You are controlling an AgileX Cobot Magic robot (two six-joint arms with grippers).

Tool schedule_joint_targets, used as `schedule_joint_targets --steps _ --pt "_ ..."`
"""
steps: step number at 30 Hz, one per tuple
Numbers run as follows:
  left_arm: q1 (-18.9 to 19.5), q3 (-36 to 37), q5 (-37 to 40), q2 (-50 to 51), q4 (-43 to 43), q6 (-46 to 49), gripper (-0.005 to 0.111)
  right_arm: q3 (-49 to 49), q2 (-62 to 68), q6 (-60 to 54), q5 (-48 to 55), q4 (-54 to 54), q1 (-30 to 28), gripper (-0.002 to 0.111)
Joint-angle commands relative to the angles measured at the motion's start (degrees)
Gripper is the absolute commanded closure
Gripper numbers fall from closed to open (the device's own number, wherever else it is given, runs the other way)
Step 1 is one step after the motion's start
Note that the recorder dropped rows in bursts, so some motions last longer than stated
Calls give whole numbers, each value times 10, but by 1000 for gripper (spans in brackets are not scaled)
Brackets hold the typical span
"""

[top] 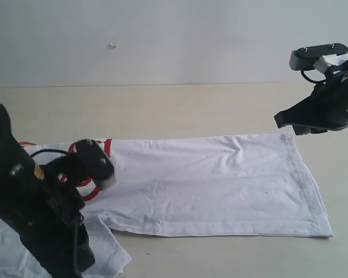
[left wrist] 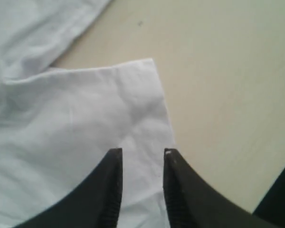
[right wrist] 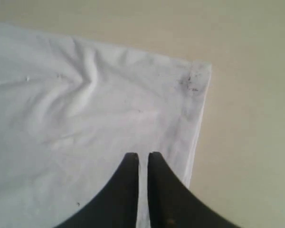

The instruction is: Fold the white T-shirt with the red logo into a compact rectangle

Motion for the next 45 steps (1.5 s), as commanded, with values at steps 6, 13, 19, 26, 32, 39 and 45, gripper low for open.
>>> schedule_joint_targets --steps 6,13,19,26,32,39,45 --pt "-80 20 -34 93 120 -191 46 -25 17 -11 12 -5 -3 98" --pt "-80 22 -50 104 107 -175 52 -25 19 -14 8 -5 -3 98" --pt "-102 24 -64 106 94 -164 45 -25 19 -15 9 -4 -3 98" --pt "-102 24 -80 134 126 -184 45 -25 19 -15 18 -4 -3 98" --pt "-102 24 -63 165 162 -221 75 -25 19 -15 19 0 -3 98" --pt "-103 1 22 144 157 -196 107 -25 19 -15 18 3 -3 98" --pt "-103 -50 86 107 187 -154 107 -25 19 -30 18 19 -3 98"
